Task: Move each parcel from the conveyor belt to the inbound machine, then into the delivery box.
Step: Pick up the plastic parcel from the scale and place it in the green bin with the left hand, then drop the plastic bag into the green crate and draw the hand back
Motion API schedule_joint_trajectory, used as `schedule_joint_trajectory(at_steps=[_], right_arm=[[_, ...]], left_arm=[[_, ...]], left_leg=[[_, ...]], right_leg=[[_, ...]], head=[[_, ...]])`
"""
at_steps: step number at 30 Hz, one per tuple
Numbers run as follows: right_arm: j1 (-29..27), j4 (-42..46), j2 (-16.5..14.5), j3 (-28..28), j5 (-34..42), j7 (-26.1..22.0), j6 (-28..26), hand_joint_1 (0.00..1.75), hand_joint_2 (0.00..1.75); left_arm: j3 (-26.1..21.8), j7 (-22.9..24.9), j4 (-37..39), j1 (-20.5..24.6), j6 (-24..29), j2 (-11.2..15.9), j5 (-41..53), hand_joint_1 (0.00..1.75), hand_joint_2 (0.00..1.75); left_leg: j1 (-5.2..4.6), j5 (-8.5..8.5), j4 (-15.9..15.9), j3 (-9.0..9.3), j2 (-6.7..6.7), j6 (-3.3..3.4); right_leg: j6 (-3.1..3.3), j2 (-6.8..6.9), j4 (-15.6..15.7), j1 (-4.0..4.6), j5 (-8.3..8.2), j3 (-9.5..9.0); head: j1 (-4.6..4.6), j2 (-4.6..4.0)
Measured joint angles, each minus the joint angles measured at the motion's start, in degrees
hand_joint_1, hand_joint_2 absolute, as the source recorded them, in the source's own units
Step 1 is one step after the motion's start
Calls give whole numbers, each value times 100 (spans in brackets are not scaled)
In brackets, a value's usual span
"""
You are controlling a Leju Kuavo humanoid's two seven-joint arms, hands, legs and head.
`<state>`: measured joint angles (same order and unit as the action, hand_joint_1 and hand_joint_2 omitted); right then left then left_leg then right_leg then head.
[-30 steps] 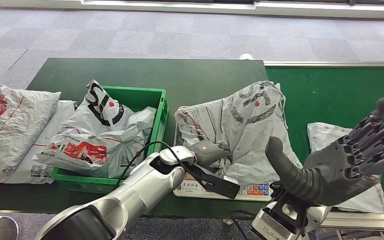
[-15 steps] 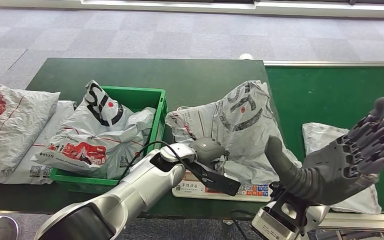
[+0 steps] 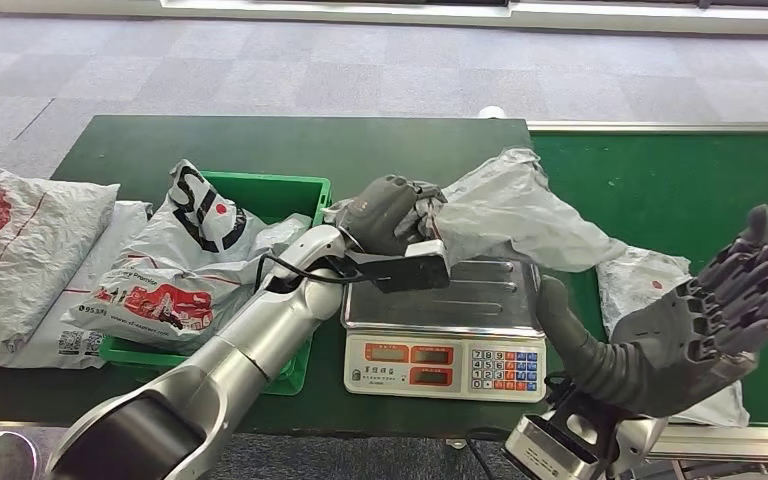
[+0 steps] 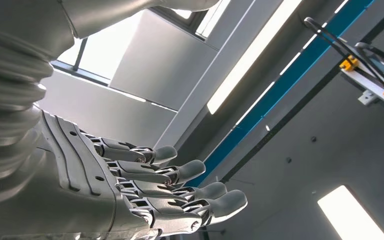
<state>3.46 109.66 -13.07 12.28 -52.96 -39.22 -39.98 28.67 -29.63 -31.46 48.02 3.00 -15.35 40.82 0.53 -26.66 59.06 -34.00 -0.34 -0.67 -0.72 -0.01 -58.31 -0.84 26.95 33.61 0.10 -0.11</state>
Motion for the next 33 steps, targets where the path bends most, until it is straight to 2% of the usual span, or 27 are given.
schedule_joint_trajectory(at_steps=[4, 11, 15, 18, 20, 28, 33], right_arm=[[-45, 18, -2, -105, -83, -51, 1, 0, 175], [-113, 55, -12, -167, -168, -34, 0, 0, 175], [-165, 71, -16, -215, -237, 11, 0, 0, 175], [-212, 115, -17, -262, -261, 22, 0, 0, 175], [-245, 145, -17, -281, -264, 47, 0, 0, 175], [-448, 228, -17, -373, -296, 132, 0, 0, 175], [-513, 245, -17, -415, -293, 126, 0, 0, 175]], left_arm=[[-467, 141, -958, -133, 148, 190, -86, 175, 175], [-991, 680, -2133, -444, 877, 474, 484, 175, 175], [-1180, 1601, -2663, -713, 1693, 691, 1993, 175, 175], [-1312, 2368, -2869, -937, 1647, 844, 3411, 175, 175], [-1427, 2586, -2880, -1099, 1501, 928, 3928, 175, 175], [-2032, 2603, -3167, -2099, 1485, 1198, 3914, 175, 175], [-2229, 2584, -3400, -2411, 1486, 1266, 3861, 175, 175]], left_leg=[[0, 0, 0, -2, 1, -1], [1, -1, 0, -8, 0, -1], [1, -1, 0, -7, 0, -1], [1, -1, -1, -8, 2, -1], [1, -1, -1, -8, 0, -1], [1, -3, -1, -15, -11, -3], [1, -4, -2, -20, -10, -3]], right_leg=[[0, 1, -1, 0, 1, 1], [0, 0, -1, -1, 1, 7], [1, 0, -1, 0, 2, 7], [2, 4, -1, 0, 4, 7], [2, 0, -1, -1, 4, 9], [4, -10, -1, 0, 6, 23], [4, -8, -1, 0, 6, 24]], head=[[0, 0], [1, 0], [1, 0], [1, 0], [1, 0], [1, 0], [1, 0]])
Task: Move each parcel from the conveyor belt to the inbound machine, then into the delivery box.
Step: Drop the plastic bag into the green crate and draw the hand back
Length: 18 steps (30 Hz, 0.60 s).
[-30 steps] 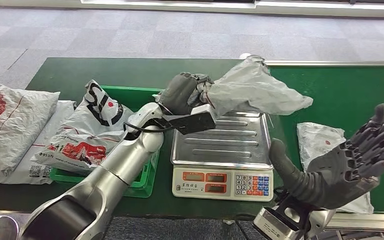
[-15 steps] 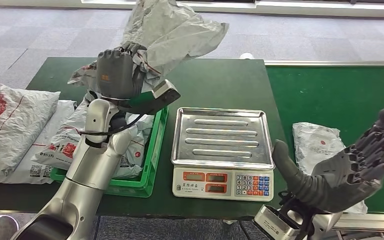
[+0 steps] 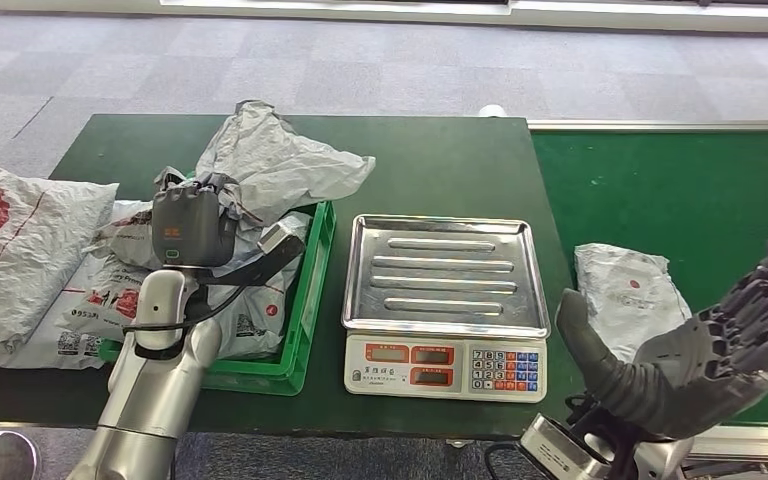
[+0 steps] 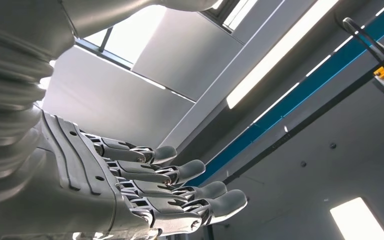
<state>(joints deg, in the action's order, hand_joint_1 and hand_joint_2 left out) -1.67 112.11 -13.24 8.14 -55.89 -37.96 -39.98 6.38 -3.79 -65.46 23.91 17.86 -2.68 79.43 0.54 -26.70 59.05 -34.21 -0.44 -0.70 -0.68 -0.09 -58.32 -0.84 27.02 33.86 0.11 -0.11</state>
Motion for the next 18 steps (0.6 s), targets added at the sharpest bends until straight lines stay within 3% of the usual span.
schedule_joint_trajectory(at_steps=[3, 4, 7, 8, 10, 11, 14, 18], right_arm=[[-45, 11, 1, -6, -1, 35, 0, 0, 175], [-62, 20, 1, -8, -4, 56, 0, 0, 175], [-114, 54, 2, -13, -36, 136, 0, 0, 175], [-129, 64, 2, -14, -53, 166, 0, 0, 175], [-159, 83, 2, -14, -90, 224, 0, 0, 175], [-179, 93, 2, -14, -103, 240, 0, 0, 175], [-234, 111, 2, -15, -100, 245, 0, 0, 175], [-276, 111, 2, -16, -71, 230, 0, 0, 175]], left_arm=[[-135, -56, -240, -241, 24, 24, -191, 175, 175], [-192, -60, -354, -354, 33, 34, -219, 161, 175], [-375, 273, -705, -707, -73, 58, 124, 30, 175], [-432, 553, -821, -825, -199, 68, 358, 0, 175], [-534, 984, -1041, -1073, -421, 83, 626, 0, 175], [-581, 975, -1149, -1194, -472, 85, 556, 0, 175], [-669, 499, -1436, -1470, -466, 75, 97, 0, 175], [-721, 362, -1690, -1646, -467, 49, -38, 0, 175]], left_leg=[[0, -2, 0, 2, -9, -1], [0, -3, 0, 3, -12, -2], [0, -5, -1, 2, -14, -3], [0, -5, -1, 3, -14, -3], [0, -8, -1, 3, -16, -6], [0, -9, -1, 3, -17, -7], [0, -9, -1, 1, -13, -8], [0, -9, -1, 2, -14, -8]], right_leg=[[0, -7, 0, -1, 0, 1], [0, -10, 0, 0, 0, 2], [1, -13, 0, 1, 1, 3], [2, -13, 0, 1, 2, 3], [5, -15, 0, 3, 4, 6], [6, -16, 0, 4, 5, 8], [6, -10, 0, 4, 7, 8], [6, -12, 0, 3, 7, 7]], head=[[0, 0], [0, 0], [0, 0], [0, 0], [0, 0], [0, 0], [0, 0], [0, 0]])
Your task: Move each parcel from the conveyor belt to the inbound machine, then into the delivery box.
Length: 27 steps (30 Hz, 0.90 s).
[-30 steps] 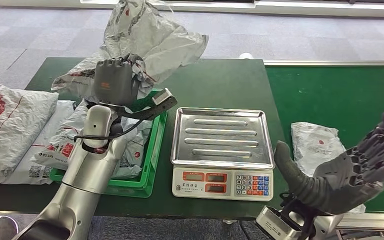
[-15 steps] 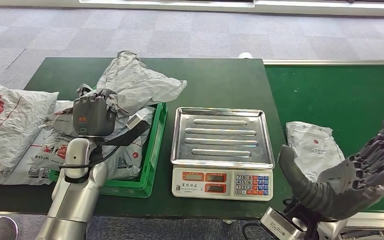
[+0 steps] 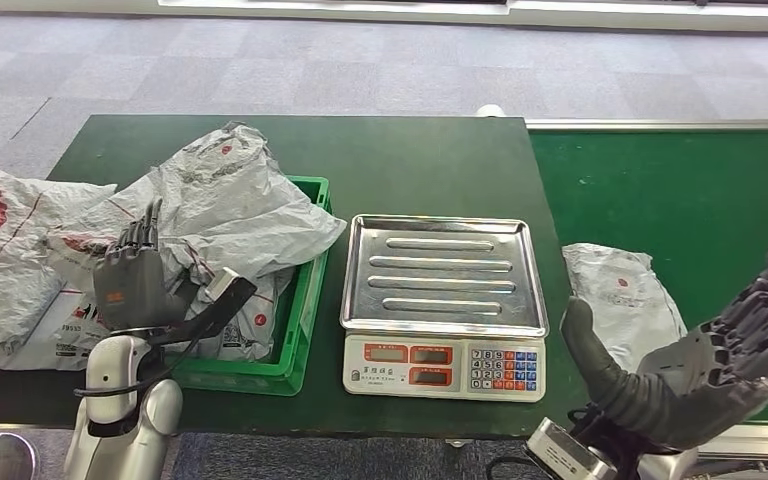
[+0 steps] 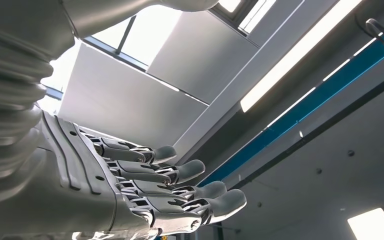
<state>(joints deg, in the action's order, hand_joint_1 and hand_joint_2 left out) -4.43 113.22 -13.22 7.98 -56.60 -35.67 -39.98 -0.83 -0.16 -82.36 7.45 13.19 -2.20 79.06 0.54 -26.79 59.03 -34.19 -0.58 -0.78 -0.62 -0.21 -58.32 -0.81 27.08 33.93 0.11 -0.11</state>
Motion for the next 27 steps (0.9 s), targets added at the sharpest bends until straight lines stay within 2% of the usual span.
schedule_joint_trajectory(at_steps=[3, 5, 8, 11, 15, 19, 23, 27], right_arm=[[-28, 0, 1, 0, 23, -7, 0, 0, 175], [-35, -2, 6, -1, 101, 2, 0, 0, 175], [-8, -58, 23, -12, 321, 81, 0, 0, 175], [96, -220, 45, -79, 457, 209, 0, 0, 175], [227, -437, 101, -204, 424, 526, 0, 0, 175], [446, -797, 154, -538, -78, 1231, 12, 0, 175], [774, -1335, 267, -1109, -831, 2080, 43, 0, 175], [1161, -2011, 418, -2029, -2157, 3050, 76, 0, 175]], left_arm=[[-28, -208, -114, -53, -54, -6, -265, 0, 175], [-28, -961, -245, -122, -279, -8, -1180, 0, 175], [48, -2461, -673, -362, -924, -6, -2993, 0, 175], [186, -3155, -1222, -616, -1439, 13, -3874, 0, 175], [263, -3603, -1714, -830, -1845, 38, -4445, 0, 175], [359, -3965, -2223, -975, -1990, 169, -5600, 0, 175], [969, -4011, -3046, -1031, -1635, 744, -6455, 0, 175], [1690, -4015, -3702, -910, -1491, 1230, -6778, 0, 175]], left_leg=[[0, 0, 0, 0, 1, 0], [0, 0, 0, 0, 0, 0], [0, -1, 0, 0, -3, 0], [0, -3, 0, 0, -2, 1], [0, -3, 0, -1, 2, 2], [1, -2, 0, 2, 0, 2], [1, 0, 0, 3, 3, 2], [1, 1, 1, 6, 16, 3]], right_leg=[[0, 2, 0, 0, 0, -1], [0, 2, 0, 1, 0, -2], [0, -1, 0, 0, 0, -2], [-1, -1, 0, -1, 1, -1], [-3, 3, 0, 0, 3, -3], [-2, 1, 0, 2, 2, -3], [-2, 6, 0, 1, 1, -4], [-3, 17, 0, -2, 1, -14]], head=[[0, 0], [0, 0], [0, 0], [0, 0], [0, 0], [0, 0], [0, 0], [-1, 0]])
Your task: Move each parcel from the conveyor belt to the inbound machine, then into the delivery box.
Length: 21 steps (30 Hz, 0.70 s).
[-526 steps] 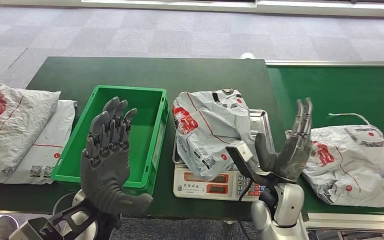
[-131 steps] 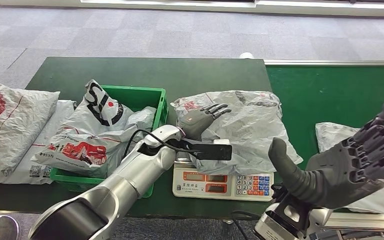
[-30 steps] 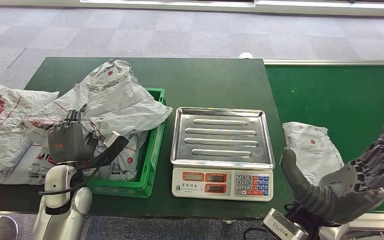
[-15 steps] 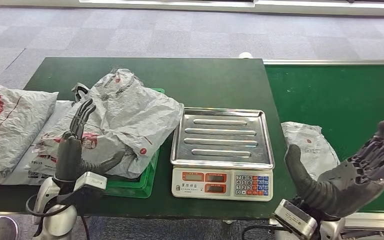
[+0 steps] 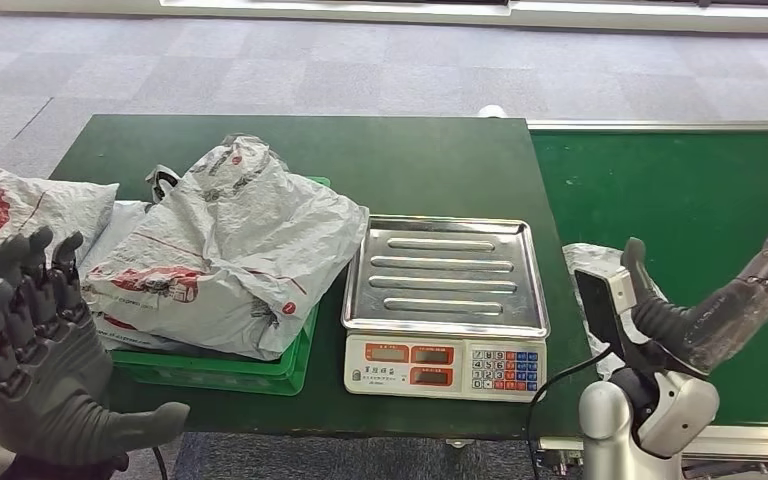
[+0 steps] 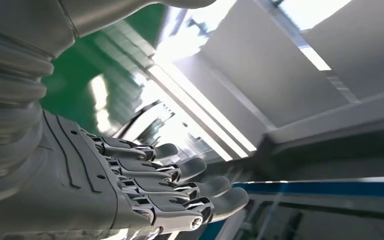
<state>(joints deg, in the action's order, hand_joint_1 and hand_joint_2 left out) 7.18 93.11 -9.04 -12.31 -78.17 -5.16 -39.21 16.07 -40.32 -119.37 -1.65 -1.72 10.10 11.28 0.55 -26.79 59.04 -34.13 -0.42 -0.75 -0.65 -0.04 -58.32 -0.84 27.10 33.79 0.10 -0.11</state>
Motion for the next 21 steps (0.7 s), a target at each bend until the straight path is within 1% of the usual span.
schedule_joint_trajectory(at_steps=[2, 4, 7, 9, 11, 16, 21], right_arm=[[105, -307, 89, -411, -377, 353, 69, 0, 175], [170, -530, 157, -680, -623, 601, 217, 0, 175], [281, -948, 286, -1001, -1000, 1203, 748, 0, 175], [341, -1292, 398, -1215, -1034, 1484, 1036, 0, 175], [409, -1643, 502, -1406, -934, 1567, 1232, 0, 175], [556, -2362, 655, -1694, -527, 1439, 1765, 0, 175], [615, -2703, 712, -1792, -458, 1410, 1874, 0, 175]], left_arm=[[219, 2, -145, 45, 9, 151, -11, 0, 175], [355, 5, -228, 79, 28, 263, -9, 0, 175], [536, 8, -275, 154, 105, 391, 39, 0, 175], [645, 10, -294, 188, 150, 453, 85, 0, 175], [711, 10, -302, 206, 167, 495, 141, 0, 175], [795, 11, -300, 260, 122, 527, 253, 0, 175], [816, 12, -300, 274, 92, 529, 273, 0, 175]], left_leg=[[-1, 0, 0, -1, 10, 1], [-2, -1, 0, 1, 7, 1], [-3, -2, 0, 2, 7, 2], [-2, -1, 0, 0, 15, 2], [-3, -2, 0, 0, 15, 2], [-2, -2, 0, 1, 10, 2], [-2, -2, 0, 1, 10, 2]], right_leg=[[-2, 8, 0, -4, 1, -3], [-2, 7, 0, -5, 1, -2], [-3, 7, 1, -3, 1, -3], [-4, 14, 1, -3, 2, -5], [-4, 14, 1, -3, 2, -6], [-3, 8, 1, -2, 2, -3], [-3, 8, 1, -1, 2, -3]], head=[[0, 0], [1, 0], [1, 0], [1, 0], [1, 0], [1, 0], [1, 0]])
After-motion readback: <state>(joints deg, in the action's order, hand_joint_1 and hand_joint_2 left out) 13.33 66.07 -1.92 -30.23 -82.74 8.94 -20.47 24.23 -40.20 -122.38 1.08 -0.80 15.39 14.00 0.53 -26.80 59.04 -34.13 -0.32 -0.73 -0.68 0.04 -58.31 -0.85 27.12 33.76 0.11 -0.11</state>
